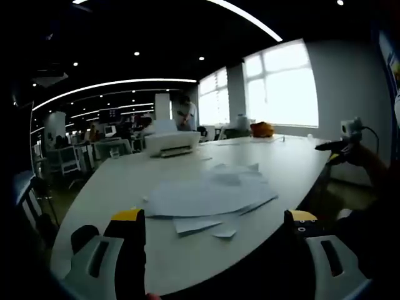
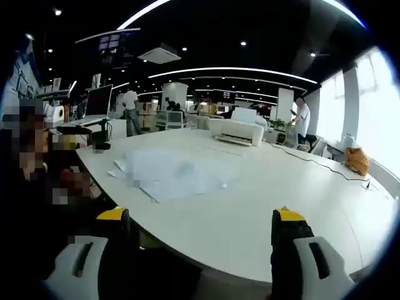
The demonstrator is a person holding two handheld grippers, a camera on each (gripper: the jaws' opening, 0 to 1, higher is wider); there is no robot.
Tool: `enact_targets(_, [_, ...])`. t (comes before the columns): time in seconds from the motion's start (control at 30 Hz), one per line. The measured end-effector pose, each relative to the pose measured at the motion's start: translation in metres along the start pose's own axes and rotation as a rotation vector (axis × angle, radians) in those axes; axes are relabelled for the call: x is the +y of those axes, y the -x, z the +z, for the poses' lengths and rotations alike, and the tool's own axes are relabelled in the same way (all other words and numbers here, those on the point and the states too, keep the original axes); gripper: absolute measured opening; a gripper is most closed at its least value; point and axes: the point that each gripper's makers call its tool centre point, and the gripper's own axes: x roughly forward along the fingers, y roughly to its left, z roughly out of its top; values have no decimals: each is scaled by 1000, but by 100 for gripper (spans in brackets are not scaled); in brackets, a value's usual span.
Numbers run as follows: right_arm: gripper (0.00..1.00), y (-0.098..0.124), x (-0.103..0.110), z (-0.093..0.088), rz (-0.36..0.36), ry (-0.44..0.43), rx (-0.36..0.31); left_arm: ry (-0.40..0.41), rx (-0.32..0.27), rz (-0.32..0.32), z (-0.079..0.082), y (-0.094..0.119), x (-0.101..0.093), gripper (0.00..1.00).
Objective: Organize the stack of printing papers by aligning and flattening the scattered papers on the table
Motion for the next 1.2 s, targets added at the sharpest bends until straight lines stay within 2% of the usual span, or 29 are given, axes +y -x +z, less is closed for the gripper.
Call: enact_targets(1.2, [89, 3, -3, 2, -7, 4, -3, 2, 0, 3, 0, 0, 0, 94])
